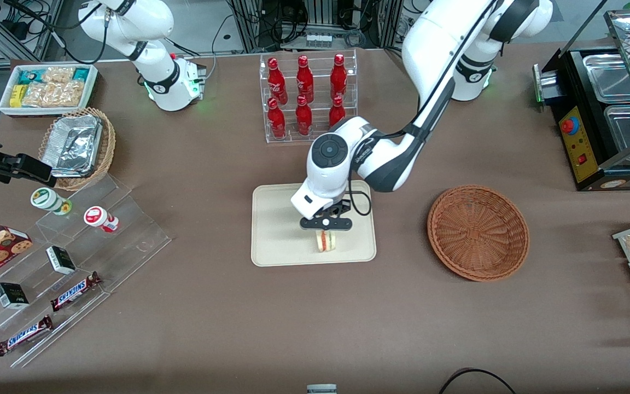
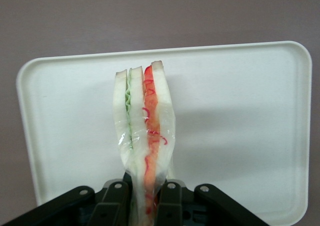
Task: Place sandwich from basket to tray
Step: 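Lower the sandwich onto the tray and open the left gripper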
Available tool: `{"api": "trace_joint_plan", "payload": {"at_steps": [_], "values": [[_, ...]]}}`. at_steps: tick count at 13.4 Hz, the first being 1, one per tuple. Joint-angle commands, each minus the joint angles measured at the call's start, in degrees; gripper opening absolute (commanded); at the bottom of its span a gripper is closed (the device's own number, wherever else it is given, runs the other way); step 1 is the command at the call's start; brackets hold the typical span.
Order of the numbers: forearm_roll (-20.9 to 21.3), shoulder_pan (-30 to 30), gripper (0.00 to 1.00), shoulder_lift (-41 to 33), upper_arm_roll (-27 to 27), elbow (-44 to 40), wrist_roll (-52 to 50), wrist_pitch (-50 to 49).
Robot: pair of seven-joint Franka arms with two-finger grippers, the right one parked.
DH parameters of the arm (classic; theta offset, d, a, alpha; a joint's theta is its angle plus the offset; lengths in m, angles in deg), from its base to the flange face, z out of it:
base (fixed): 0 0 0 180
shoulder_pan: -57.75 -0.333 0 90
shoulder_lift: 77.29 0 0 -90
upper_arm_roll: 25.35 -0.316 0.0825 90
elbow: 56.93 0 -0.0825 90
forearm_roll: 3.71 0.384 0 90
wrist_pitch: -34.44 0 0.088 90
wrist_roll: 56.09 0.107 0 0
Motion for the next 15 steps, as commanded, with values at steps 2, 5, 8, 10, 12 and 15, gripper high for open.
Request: {"api": "trace_joint_plan", "payload": {"at_steps": [2, 5, 8, 10, 12, 15], "values": [[1.1, 1.9, 0.0, 3.8, -0.8, -2.7, -1.6, 3.2], [1.0, 1.9, 0.0, 5.3, -0.7, -3.4, -1.7, 3.7], [1.1, 3.9, 0.0, 6.2, -1.1, -3.4, -2.4, 5.3], [1.1, 4.0, 0.0, 6.2, -1.1, -3.3, -2.4, 5.3], [1.3, 4.0, 0.38, 6.2, -1.0, -3.1, -2.2, 5.2], [2.6, 4.0, 1.0, 5.7, -1.0, -3.0, -2.2, 4.7]]}}
